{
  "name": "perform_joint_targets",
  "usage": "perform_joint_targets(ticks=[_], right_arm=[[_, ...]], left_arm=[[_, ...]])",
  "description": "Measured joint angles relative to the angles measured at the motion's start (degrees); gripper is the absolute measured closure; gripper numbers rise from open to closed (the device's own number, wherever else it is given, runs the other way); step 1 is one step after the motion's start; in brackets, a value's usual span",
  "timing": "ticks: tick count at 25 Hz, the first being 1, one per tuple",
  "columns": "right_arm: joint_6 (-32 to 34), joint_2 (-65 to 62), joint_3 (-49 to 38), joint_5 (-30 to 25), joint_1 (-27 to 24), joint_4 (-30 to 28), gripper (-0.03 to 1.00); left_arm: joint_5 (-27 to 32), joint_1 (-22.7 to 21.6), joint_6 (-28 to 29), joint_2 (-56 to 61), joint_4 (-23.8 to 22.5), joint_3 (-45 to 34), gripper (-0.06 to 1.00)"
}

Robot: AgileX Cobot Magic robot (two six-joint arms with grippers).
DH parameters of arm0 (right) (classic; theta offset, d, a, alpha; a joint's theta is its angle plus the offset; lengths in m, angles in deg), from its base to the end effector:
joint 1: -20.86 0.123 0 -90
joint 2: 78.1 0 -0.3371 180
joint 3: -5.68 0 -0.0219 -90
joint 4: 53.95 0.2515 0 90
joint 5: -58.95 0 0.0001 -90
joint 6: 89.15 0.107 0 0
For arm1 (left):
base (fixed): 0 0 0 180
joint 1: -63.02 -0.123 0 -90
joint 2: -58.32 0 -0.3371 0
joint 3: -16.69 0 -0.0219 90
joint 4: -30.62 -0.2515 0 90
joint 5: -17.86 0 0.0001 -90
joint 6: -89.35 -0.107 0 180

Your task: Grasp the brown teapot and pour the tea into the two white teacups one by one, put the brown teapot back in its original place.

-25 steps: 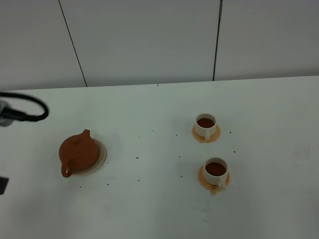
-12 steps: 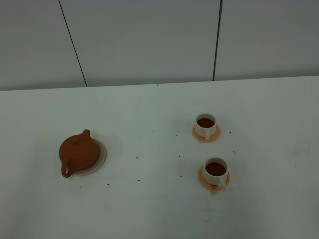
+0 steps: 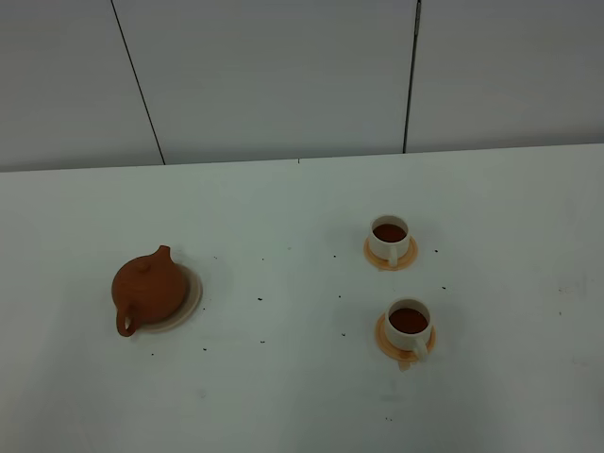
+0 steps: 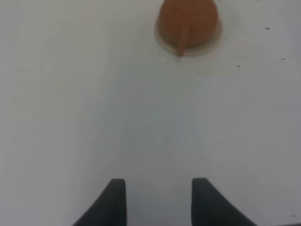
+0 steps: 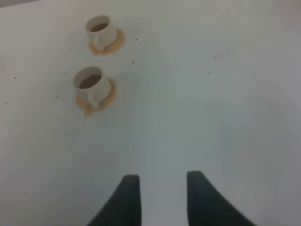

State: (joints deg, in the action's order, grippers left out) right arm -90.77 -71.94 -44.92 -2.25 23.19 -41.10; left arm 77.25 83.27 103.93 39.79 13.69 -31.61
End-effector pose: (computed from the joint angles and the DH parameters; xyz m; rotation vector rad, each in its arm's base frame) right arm -0.0444 0.0191 0.2671 -0.0811 2.0478 0.2767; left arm -0.0023 0.0294 0.2896 0.1302 2.1572 0.0154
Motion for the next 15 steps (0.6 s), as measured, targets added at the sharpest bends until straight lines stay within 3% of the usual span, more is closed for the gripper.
perform_joint_targets(ticks=[6, 15], right_arm=[[0.00, 0.00, 0.00, 0.00, 0.00, 0.00, 0.73], [-0.05, 0.00, 0.00, 0.00, 0.00, 0.04, 0.73]], left_arm=[[-0.12, 0.11, -5.49, 0.06, 5.81, -0.06, 0.64], [-0.12, 0.95, -7.11, 2.01, 7.57, -0.40, 0.69]])
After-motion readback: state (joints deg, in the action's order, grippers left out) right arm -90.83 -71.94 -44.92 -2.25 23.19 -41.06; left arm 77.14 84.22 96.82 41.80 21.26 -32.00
